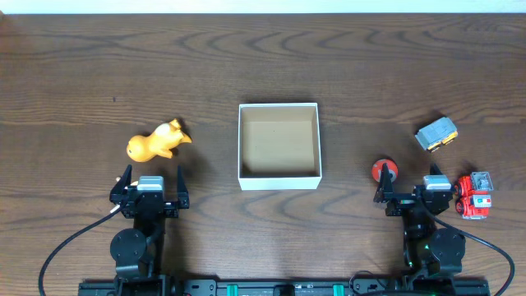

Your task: Pack container

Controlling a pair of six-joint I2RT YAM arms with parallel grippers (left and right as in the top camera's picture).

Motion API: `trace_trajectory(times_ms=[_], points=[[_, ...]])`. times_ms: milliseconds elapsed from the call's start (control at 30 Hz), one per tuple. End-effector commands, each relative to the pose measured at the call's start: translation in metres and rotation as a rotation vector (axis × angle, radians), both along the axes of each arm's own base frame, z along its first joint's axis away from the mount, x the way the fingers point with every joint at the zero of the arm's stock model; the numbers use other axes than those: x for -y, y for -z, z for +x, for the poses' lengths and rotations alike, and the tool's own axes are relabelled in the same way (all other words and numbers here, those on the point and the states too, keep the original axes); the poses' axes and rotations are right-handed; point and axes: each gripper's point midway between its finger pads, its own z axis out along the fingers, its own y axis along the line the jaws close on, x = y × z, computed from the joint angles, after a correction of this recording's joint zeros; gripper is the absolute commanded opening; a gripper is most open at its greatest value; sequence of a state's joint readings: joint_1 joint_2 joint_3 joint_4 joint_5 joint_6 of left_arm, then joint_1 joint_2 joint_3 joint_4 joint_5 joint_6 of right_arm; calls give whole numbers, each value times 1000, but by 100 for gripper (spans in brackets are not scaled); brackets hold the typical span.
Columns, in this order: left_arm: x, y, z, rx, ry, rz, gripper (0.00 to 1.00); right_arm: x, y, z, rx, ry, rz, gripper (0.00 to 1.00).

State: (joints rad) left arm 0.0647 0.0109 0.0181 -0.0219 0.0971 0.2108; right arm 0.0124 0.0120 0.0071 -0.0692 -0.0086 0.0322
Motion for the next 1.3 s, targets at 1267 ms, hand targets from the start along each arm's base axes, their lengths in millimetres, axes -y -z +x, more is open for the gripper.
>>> trace_trajectory(times_ms=[1267], points=[[1, 14, -1, -44, 7, 1, 98, -8, 14, 1, -78, -29, 142, 99]])
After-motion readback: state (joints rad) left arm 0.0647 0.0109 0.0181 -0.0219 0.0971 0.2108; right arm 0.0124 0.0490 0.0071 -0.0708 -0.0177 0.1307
